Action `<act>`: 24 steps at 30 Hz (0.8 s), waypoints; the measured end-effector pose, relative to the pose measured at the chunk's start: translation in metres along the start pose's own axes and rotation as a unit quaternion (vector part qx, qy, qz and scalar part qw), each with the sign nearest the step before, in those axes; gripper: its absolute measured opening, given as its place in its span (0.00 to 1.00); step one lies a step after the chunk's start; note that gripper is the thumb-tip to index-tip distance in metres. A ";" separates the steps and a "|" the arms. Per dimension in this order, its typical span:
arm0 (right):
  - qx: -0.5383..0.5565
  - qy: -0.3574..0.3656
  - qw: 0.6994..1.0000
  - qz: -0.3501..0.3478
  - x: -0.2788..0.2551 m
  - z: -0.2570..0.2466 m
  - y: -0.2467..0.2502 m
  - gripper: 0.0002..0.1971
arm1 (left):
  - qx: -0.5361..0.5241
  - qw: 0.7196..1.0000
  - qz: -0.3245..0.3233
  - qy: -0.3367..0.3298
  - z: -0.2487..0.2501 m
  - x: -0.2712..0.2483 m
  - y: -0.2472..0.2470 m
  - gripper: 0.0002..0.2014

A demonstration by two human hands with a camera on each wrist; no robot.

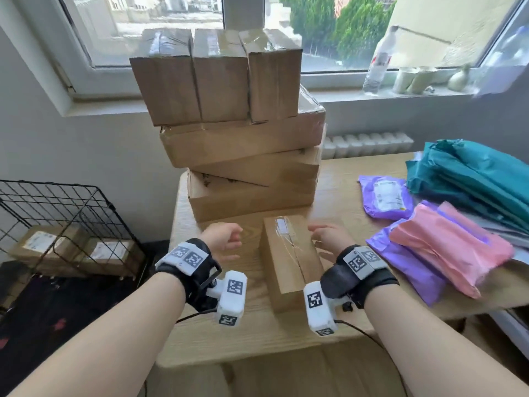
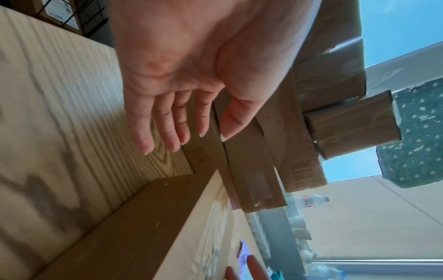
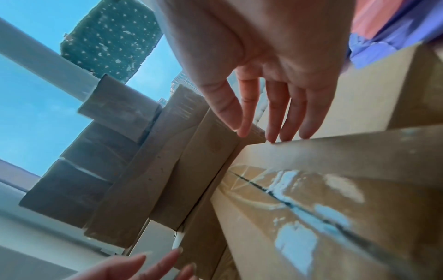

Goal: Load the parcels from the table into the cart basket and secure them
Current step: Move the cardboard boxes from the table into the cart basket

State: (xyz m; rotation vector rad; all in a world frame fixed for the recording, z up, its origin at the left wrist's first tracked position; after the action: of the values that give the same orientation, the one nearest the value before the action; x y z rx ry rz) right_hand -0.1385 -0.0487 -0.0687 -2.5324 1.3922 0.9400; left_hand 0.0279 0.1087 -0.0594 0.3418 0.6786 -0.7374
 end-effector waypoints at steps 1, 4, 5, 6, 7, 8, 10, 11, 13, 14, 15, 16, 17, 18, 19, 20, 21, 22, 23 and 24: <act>0.018 -0.015 1.000 -0.015 0.003 0.004 0.004 0.13 | 0.005 1.000 0.000 0.011 -0.004 0.002 -0.007 0.03; 0.031 -0.024 0.998 -0.056 0.011 0.013 0.012 0.14 | 0.024 0.999 -0.002 0.028 -0.010 0.005 -0.023 0.07; 0.034 -0.023 0.997 -0.072 0.014 0.015 0.013 0.16 | 0.027 0.999 -0.006 0.033 -0.011 0.005 -0.027 0.09; 0.040 -0.030 0.994 -0.094 0.014 0.015 0.013 0.17 | 0.031 0.999 -0.009 0.037 -0.012 0.006 -0.030 0.10; 0.047 -0.039 0.991 -0.116 0.014 0.016 0.012 0.18 | 0.035 0.998 -0.013 0.043 -0.012 0.004 -0.033 0.10; 0.050 -0.043 0.989 -0.130 0.012 0.016 0.010 0.18 | 0.037 0.998 -0.014 0.044 -0.012 0.004 -0.035 0.08; 0.040 -0.036 0.988 -0.144 0.006 0.012 0.003 0.18 | 0.039 0.998 0.002 0.040 -0.012 0.004 -0.037 0.03; 0.025 -0.024 0.988 -0.149 0.004 0.011 0.000 0.19 | 0.048 0.998 0.015 0.041 -0.011 0.003 -0.037 0.04; -0.011 -0.006 0.984 -0.176 -0.001 0.009 -0.008 0.20 | 0.068 0.997 0.035 0.034 -0.010 0.007 -0.034 0.06; -0.024 -0.002 0.981 -0.194 -0.003 0.009 -0.010 0.21 | 0.080 0.995 0.044 0.031 -0.009 0.008 -0.031 0.11; -0.017 -0.010 0.977 -0.213 -0.004 0.009 -0.012 0.21 | 0.085 0.994 0.054 0.034 -0.010 0.012 -0.029 0.24; -0.001 -0.022 0.972 -0.232 -0.004 0.010 -0.013 0.21 | 0.096 0.992 0.071 0.037 -0.011 0.019 -0.026 0.38; 0.012 -0.025 0.970 -0.243 -0.004 0.010 -0.015 0.21 | 0.112 0.989 0.087 0.038 -0.011 0.019 -0.024 0.46; 0.024 -0.030 0.968 -0.249 -0.006 0.008 -0.017 0.22 | 0.131 0.986 0.096 0.032 -0.011 0.018 -0.024 0.50; 0.033 -0.035 0.968 -0.247 -0.008 0.007 -0.021 0.22 | 0.144 0.984 0.104 0.026 -0.011 0.017 -0.023 0.51; 0.030 -0.033 0.969 -0.245 -0.009 0.007 -0.024 0.22 | 0.156 0.981 0.111 0.020 -0.011 0.017 -0.022 0.51; 0.022 -0.029 0.970 -0.242 -0.009 0.006 -0.028 0.22 | 0.172 0.978 0.117 0.009 -0.012 0.017 -0.021 0.53; 0.010 -0.025 0.970 -0.242 -0.010 0.005 -0.033 0.22 | 0.193 0.974 0.122 0.003 -0.013 0.020 -0.020 0.54; 0.009 -0.032 0.969 -0.244 -0.010 0.005 -0.038 0.22 | 0.218 0.968 0.126 -0.004 -0.015 0.021 -0.018 0.55; 0.009 -0.041 0.969 -0.243 -0.009 0.004 -0.042 0.21 | 0.243 0.961 0.131 -0.008 -0.015 0.020 -0.017 0.56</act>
State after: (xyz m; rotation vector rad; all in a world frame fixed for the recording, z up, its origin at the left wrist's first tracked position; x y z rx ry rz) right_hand -0.1102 -0.0164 -0.0752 -2.5978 0.6941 0.9101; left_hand 0.0199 0.0944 -0.0849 0.8589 0.4182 -0.6440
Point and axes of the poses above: each hand's wrist, its own x-axis towards the middle knuckle, its own y-axis out of the back of the hand, z = x × y, the point moved 2 cm from there along x, towards the middle knuckle
